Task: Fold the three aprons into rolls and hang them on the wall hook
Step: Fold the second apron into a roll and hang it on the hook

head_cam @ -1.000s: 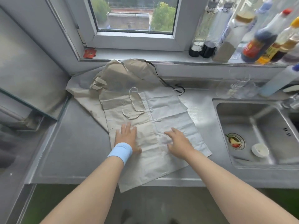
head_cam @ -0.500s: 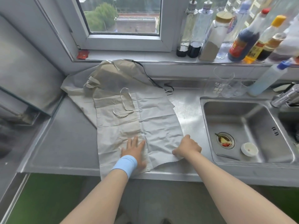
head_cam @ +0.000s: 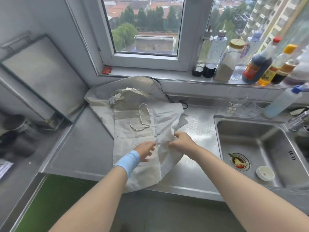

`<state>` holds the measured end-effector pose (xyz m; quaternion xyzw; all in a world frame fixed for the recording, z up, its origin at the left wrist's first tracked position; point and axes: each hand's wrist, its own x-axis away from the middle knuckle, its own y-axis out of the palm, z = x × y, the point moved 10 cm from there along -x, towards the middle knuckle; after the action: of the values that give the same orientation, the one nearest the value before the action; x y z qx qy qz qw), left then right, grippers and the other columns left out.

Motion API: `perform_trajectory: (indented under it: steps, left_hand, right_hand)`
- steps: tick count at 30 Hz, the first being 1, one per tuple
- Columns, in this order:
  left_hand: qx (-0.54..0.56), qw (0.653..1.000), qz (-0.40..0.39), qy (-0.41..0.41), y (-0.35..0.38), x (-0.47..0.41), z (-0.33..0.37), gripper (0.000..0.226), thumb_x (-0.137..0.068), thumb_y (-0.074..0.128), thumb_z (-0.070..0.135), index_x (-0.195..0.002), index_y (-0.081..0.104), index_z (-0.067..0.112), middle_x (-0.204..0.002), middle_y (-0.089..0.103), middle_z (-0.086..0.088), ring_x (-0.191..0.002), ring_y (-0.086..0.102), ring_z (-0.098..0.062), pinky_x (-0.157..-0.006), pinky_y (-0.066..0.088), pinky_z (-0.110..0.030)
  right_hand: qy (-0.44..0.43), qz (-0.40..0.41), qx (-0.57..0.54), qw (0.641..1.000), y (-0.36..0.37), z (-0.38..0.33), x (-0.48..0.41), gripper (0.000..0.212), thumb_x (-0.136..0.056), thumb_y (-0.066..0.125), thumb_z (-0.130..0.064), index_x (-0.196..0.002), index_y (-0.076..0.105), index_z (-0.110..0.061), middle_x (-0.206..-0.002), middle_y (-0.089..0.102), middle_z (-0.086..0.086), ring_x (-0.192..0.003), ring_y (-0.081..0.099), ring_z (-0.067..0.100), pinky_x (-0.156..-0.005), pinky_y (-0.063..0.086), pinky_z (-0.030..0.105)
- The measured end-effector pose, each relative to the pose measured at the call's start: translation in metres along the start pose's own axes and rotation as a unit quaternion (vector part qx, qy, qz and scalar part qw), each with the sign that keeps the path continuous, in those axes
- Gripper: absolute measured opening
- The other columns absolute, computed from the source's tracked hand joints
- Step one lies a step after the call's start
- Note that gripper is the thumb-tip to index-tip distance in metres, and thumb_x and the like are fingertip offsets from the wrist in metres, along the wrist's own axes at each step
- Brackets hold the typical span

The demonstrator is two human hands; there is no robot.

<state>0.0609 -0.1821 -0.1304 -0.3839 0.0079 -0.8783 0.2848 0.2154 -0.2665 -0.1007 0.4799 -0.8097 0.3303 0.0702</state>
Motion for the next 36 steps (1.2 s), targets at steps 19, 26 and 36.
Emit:
perform_trajectory:
  steps: [19,26,36]
  left_hand:
    - [-0.251,0.954,0.07,-0.15,-0.137,-0.001,-0.105,0.023,-0.087,0.054,0.012,-0.109,0.063,0.009,-0.106,0.07,-0.013,-0.094,0.071,-0.032,-0.082,0.058,-0.039]
    - [-0.404,0.898,0.139,0.101,-0.172,-0.051,-0.033,0.023,-0.089,0.053,0.018,-0.111,0.058,0.024,-0.121,0.054,-0.001,-0.116,0.053,-0.025,-0.094,0.047,-0.036]
    - [-0.568,0.804,0.015,0.173,-0.16,-0.106,-0.003,0.066,-0.093,0.051,0.024,-0.151,0.019,0.033,-0.16,0.013,0.004,-0.145,0.02,-0.02,-0.111,0.032,-0.039]
  right_hand:
    - [-0.094,-0.127,0.342,0.926,0.157,-0.036,-0.014,0.049,-0.086,0.054,-0.03,-0.135,0.052,-0.033,-0.149,0.036,0.0,-0.138,0.037,0.023,-0.107,0.038,0.039]
    - [-0.04,-0.133,0.426,0.894,0.18,-0.045,-0.045,0.035,-0.09,0.049,-0.036,-0.123,0.061,-0.037,-0.136,0.051,0.0,-0.124,0.05,0.025,-0.1,0.04,0.034]
    - [-0.031,-0.018,0.338,0.94,0.114,-0.096,-0.11,0.04,-0.093,0.044,-0.017,-0.128,0.058,-0.028,-0.135,0.058,-0.002,-0.123,0.054,0.019,-0.098,0.046,0.031]
